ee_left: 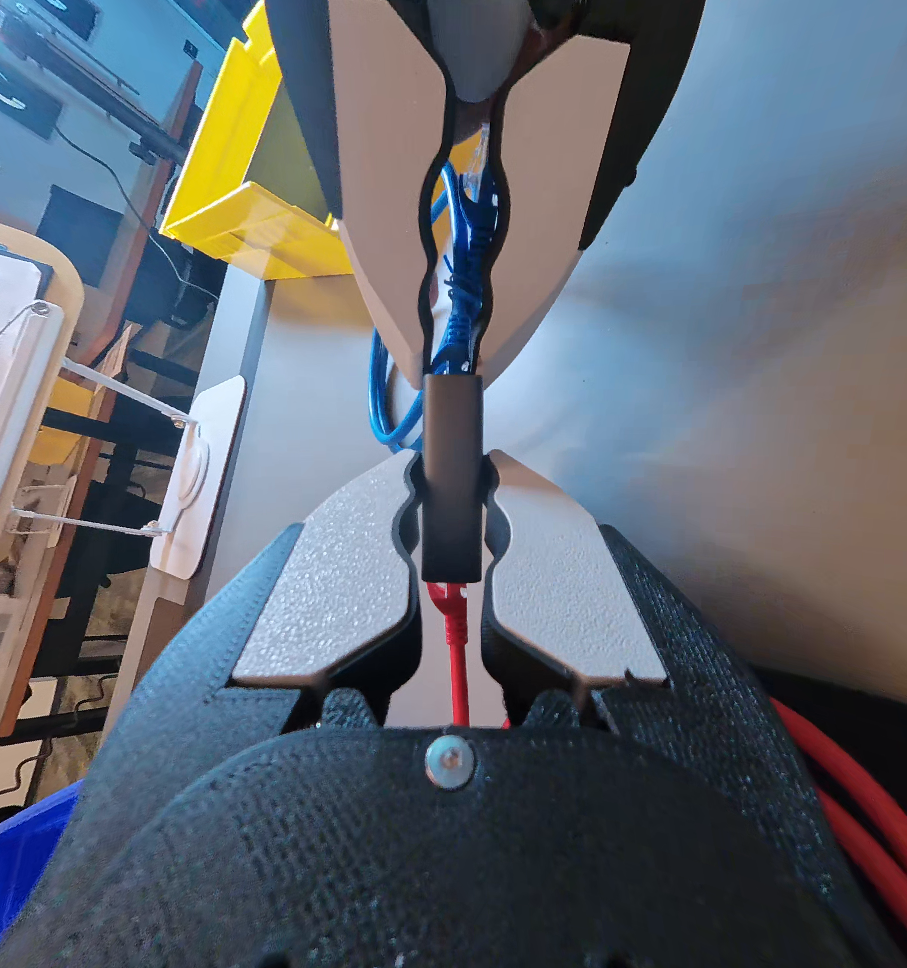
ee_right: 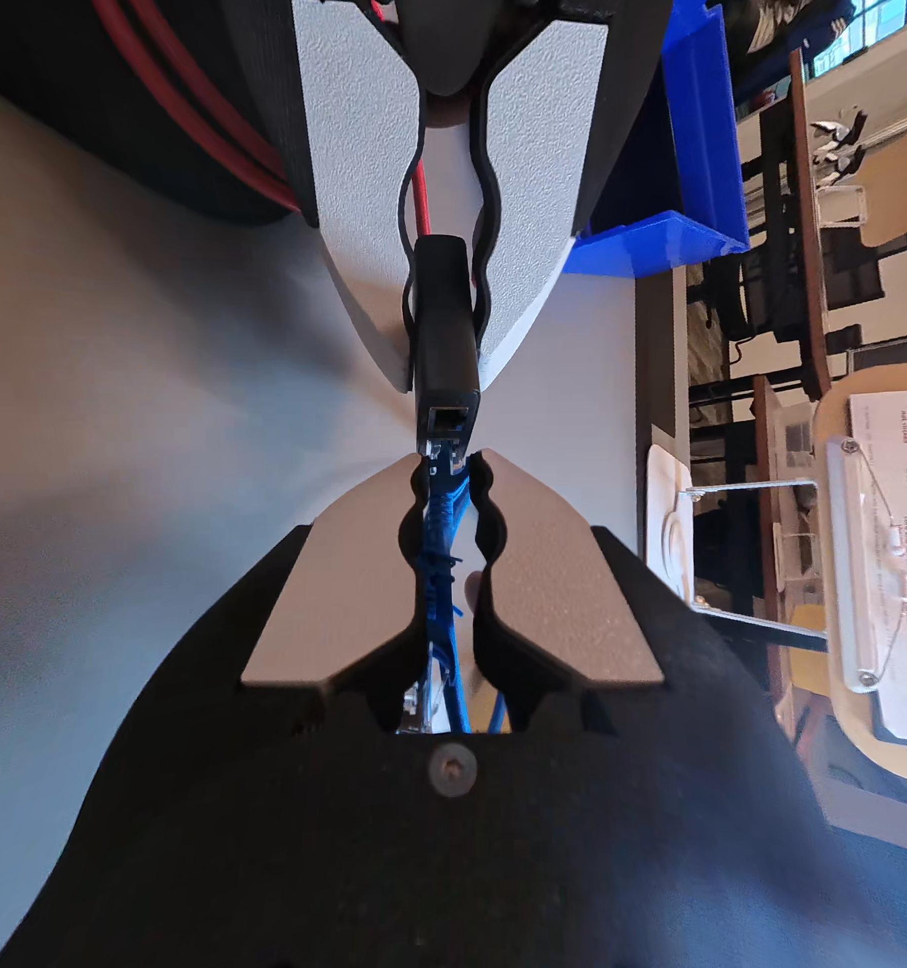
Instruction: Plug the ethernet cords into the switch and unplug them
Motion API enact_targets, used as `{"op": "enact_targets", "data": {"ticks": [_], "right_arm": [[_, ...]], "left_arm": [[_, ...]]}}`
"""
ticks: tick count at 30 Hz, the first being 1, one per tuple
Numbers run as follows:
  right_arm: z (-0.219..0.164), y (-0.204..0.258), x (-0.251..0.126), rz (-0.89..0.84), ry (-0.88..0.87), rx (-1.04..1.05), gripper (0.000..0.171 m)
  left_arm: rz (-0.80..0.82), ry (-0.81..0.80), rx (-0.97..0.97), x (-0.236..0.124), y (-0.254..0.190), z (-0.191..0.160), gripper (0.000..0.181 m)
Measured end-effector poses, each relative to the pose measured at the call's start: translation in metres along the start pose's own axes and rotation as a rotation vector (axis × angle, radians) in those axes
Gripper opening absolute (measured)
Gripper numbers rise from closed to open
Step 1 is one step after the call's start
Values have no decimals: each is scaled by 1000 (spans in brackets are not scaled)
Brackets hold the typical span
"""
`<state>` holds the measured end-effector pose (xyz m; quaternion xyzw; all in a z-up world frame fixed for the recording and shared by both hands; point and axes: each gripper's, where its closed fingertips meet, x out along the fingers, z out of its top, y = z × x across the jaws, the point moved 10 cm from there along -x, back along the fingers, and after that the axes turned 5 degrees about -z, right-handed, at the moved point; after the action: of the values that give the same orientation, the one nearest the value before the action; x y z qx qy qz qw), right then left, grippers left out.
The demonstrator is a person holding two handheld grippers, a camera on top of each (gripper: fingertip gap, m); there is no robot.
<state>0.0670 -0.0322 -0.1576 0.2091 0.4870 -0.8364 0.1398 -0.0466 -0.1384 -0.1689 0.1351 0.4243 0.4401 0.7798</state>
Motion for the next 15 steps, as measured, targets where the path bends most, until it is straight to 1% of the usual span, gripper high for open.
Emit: {"op": "enact_targets", "data": {"ticks": [3,5,8,12,15], "right_arm": [[-5,2,0,-1,-17,22,15],[-7,3,0,-1,-35,35,14],[-5,5,-1,15,-68,63,14],[-4,6,-2,12,-79,57,15],[-2,4,-3,-25,-87,23,15]], "left_arm": [[5,-8,7,3,-2,-1,21],[14,-8,8,7,-4,-3,26],[22,6,43,10,-7,-3,21],[5,19,40,7,-6,-1,22],[34,49,74,2,-3,4,21]]}}
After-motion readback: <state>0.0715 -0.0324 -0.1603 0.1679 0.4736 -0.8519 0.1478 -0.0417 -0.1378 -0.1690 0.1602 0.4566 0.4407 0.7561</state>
